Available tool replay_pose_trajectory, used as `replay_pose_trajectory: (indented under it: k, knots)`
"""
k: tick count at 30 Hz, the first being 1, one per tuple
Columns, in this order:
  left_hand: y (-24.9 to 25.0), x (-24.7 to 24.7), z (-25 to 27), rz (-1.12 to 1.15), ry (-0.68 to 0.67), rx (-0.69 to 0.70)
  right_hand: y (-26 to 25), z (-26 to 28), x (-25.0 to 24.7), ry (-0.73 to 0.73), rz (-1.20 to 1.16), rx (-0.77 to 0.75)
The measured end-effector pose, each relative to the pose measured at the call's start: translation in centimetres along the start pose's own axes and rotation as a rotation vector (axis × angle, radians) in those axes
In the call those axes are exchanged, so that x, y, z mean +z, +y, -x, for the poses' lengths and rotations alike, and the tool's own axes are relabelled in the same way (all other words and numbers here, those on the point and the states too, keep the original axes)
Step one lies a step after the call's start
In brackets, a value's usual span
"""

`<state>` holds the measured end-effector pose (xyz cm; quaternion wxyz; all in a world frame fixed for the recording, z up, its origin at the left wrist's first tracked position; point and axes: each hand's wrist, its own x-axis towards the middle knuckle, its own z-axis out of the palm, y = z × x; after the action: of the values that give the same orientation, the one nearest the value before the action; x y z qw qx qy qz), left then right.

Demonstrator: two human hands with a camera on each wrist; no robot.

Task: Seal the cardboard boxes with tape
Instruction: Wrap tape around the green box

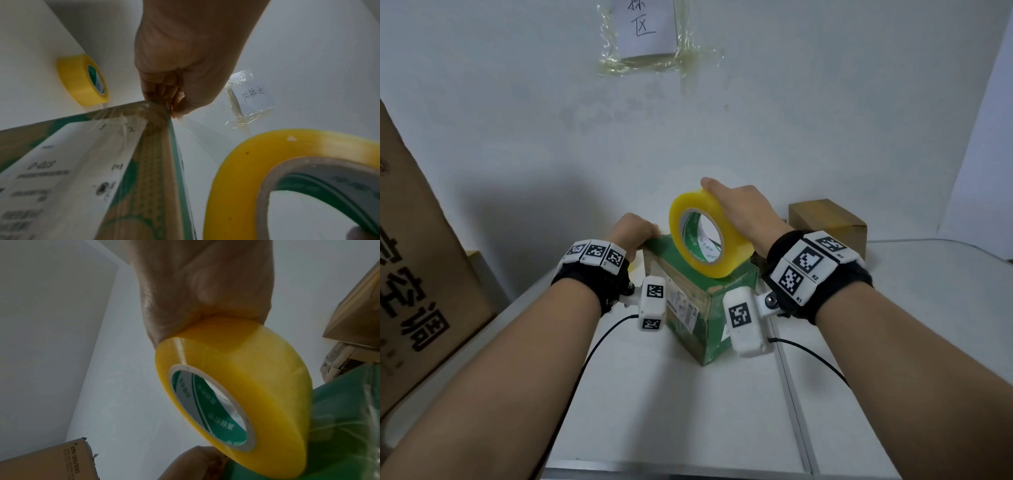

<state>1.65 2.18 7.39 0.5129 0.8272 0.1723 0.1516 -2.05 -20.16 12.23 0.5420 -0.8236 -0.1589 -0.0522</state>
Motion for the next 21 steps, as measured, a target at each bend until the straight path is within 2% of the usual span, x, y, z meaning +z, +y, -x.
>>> replay_pose_trajectory:
  k: [16,21]
  knots:
    - [2.6,1.6,2.8,-0.027,0.06,0.148,0.4,4.5,-3.4,0.029,0.057,-0.007]
    - [3.1,1.8,3.8,-0.039,0.069,0.182,0.4,5.7,-3.9,0.049,0.006,0.017]
